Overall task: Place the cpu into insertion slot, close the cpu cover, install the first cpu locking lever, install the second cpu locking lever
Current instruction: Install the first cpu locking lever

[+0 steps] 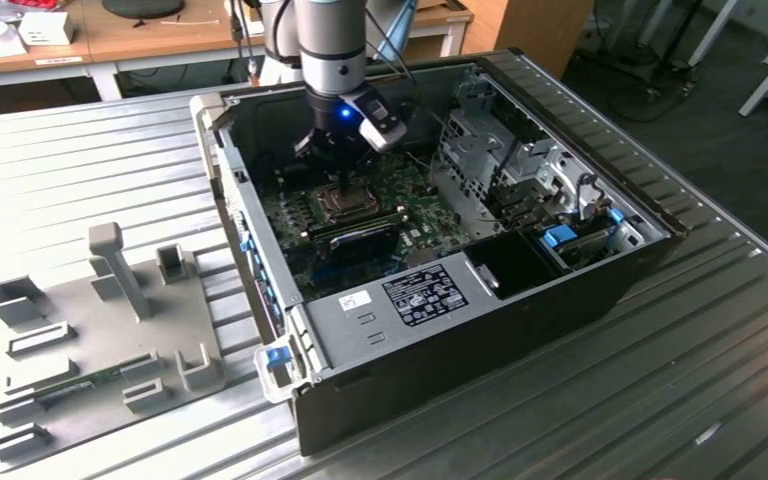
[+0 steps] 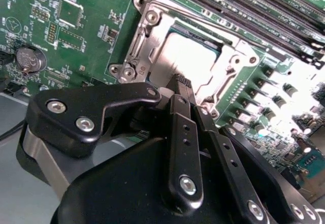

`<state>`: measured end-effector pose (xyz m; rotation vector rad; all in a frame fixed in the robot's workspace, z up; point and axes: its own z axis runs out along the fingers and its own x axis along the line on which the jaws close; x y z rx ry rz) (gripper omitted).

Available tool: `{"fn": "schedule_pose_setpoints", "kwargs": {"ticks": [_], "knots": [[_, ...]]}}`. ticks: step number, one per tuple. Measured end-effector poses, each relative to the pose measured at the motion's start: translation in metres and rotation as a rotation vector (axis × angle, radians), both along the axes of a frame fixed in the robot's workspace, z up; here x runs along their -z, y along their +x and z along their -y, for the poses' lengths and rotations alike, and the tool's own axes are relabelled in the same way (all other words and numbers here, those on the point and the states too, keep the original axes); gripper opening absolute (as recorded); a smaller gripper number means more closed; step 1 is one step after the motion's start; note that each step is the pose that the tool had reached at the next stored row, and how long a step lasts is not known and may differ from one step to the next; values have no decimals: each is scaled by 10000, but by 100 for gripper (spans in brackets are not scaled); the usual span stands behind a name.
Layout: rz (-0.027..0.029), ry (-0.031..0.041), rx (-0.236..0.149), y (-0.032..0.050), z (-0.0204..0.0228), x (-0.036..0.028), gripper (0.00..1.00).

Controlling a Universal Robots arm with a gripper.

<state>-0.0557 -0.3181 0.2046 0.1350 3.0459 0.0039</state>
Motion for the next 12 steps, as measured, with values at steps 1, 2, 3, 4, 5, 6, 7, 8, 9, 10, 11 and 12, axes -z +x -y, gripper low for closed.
{"fn": "schedule_pose_setpoints", "kwargs": {"ticks": [1, 2, 3, 4, 5, 6, 7, 8, 9, 10, 11, 12], "knots": [[-13, 0, 0, 4, 0, 0, 11], [-26, 0, 1, 7, 0, 0, 11], [-37, -2, 1, 8, 1, -1, 11], [-48, -3, 1, 8, 2, -5, 11], [-59, -5, 1, 8, 3, -15, 11], [-71, -3, 0, 8, 5, -31, 11], [-82, -2, 1, 8, 7, -48, 11], [-91, -1, 1, 8, 9, -68, 11], [-99, 0, 1, 8, 10, -84, 11], [-106, -1, 1, 8, 13, -95, 11], [-107, 11, 1, 8, 17, -98, 11], [-107, 29, 1, 8, 27, -100, 11]]}}
